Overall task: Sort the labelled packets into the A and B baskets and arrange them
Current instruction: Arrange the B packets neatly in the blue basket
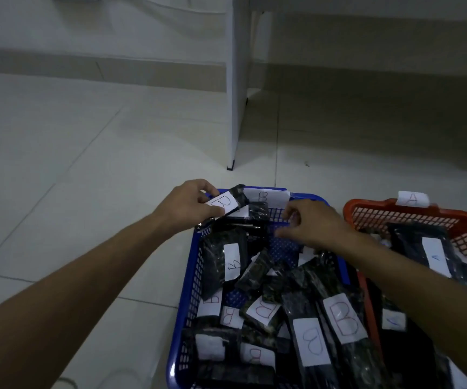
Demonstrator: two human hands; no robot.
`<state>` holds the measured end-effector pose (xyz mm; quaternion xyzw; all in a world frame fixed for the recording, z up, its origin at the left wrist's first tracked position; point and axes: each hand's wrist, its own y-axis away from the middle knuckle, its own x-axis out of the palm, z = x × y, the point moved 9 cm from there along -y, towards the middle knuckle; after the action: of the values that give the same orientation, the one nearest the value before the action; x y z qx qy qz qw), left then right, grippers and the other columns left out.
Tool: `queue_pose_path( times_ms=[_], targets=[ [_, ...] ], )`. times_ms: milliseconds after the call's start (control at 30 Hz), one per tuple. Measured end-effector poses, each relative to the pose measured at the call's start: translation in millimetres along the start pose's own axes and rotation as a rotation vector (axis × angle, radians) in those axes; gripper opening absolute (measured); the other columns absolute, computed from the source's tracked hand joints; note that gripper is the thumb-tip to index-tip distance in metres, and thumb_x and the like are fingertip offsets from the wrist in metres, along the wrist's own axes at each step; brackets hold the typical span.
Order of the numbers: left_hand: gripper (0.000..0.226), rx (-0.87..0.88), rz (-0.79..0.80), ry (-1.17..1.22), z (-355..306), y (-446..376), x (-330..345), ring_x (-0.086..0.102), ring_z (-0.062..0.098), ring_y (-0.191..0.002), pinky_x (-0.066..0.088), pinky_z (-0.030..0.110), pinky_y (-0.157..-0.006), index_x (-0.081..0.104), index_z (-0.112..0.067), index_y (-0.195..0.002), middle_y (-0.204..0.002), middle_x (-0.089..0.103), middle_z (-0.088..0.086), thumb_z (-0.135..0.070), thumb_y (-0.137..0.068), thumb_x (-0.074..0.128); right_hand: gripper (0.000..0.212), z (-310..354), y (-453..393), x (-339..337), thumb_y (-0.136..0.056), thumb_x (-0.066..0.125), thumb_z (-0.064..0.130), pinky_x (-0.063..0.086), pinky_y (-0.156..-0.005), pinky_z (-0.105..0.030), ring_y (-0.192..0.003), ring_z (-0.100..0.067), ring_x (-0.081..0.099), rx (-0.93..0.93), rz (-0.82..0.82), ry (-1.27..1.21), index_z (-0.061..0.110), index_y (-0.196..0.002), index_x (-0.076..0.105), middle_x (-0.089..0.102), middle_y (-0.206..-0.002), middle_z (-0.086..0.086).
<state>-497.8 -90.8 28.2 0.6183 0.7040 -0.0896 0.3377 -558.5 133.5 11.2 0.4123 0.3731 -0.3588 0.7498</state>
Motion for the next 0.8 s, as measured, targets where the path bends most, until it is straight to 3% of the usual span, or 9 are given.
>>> queue_pose_path(
  times_ms=[100,167,267,333,400,533,633,800],
  targets=[
    [0.027,0.064,0.031,-0.061,-9,-7,11,0.068,0.016,-0.09,0.054,0.031,-0.073,0.061,-0.024,-0.103,-0.099,0.071,-0.001,-0.021,-0.08,0.077,0.046,-11,16,3,-0.08,0.076,0.048,0.054,-0.08,-0.031,-0.09,-0.014,0.06,0.033,0.214,0.415,0.022,-0.112,0.057,0.062,-0.106,0.002],
    [0.026,0.109,0.021,-0.191,-12,-10,18,0.064,0.018,-0.099,0.053,0.036,-0.083,0.062,-0.027,-0.104,-0.104,0.069,-0.001,-0.023,-0.082,0.075,0.048,-11,18,9,-0.08,0.077,0.044,0.056,-0.078,-0.031,-0.086,-0.015,0.062,0.05,0.278,0.467,0.018,-0.115,0.056,0.063,-0.106,0.0],
    [0.036,0.161,-0.064,-0.618,-14,-11,19,0.044,0.022,-0.119,0.038,0.041,-0.097,0.059,-0.03,-0.12,-0.121,0.057,-0.001,-0.039,-0.087,0.066,0.043,-9,14,22,-0.081,0.079,0.036,0.058,-0.08,-0.033,-0.084,-0.015,0.066,0.075,0.319,0.381,0.016,-0.113,0.059,0.066,-0.102,0.0],
    [0.043,0.153,-0.089,-0.697,-12,-10,16,0.038,0.023,-0.123,0.033,0.042,-0.099,0.055,-0.029,-0.129,-0.128,0.051,0.0,-0.044,-0.089,0.062,0.036,-8,7,25,-0.081,0.078,0.034,0.056,-0.087,-0.036,-0.094,-0.018,0.064,0.062,0.287,0.354,0.017,-0.106,0.059,0.065,-0.104,-0.001],
    [0.043,0.178,-0.102,-0.681,-13,-9,14,0.039,0.023,-0.123,0.033,0.042,-0.098,0.053,-0.028,-0.131,-0.13,0.051,0.0,-0.042,-0.091,0.06,0.027,-6,-1,18,-0.082,0.077,0.035,0.056,-0.087,-0.036,-0.094,-0.016,0.063,0.045,0.227,0.253,0.018,-0.099,0.064,0.067,-0.102,0.001],
    [0.044,0.226,-0.096,-0.685,-15,-7,12,0.039,0.023,-0.121,0.035,0.041,-0.097,0.052,-0.027,-0.132,-0.129,0.051,0.001,-0.04,-0.092,0.06,0.016,-1,-5,-23,-0.088,0.072,0.035,0.045,-0.066,-0.022,-0.085,-0.007,0.062,0.003,0.088,0.008,0.021,-0.096,0.073,0.07,-0.095,0.006],
    [0.043,0.271,-0.121,-0.655,-17,-5,11,0.041,0.023,-0.118,0.037,0.04,-0.095,0.054,-0.025,-0.129,-0.123,0.052,0.001,-0.039,-0.089,0.063,0.016,3,0,-47,-0.091,0.069,0.035,0.044,-0.067,-0.021,-0.086,-0.007,0.062,-0.059,0.028,-0.178,0.022,-0.1,0.072,0.07,-0.094,0.008],
    [0.021,0.375,-0.165,-0.434,-33,20,-1,0.056,0.014,-0.082,0.04,0.024,-0.066,0.064,-0.02,-0.096,-0.088,0.061,-0.004,-0.033,-0.083,0.074,0.017,35,18,-49,-0.092,0.065,0.035,0.045,-0.069,-0.017,-0.082,0.0,0.068,-0.225,0.084,-0.459,0.023,-0.103,0.072,0.075,-0.092,0.009]
  ],
)
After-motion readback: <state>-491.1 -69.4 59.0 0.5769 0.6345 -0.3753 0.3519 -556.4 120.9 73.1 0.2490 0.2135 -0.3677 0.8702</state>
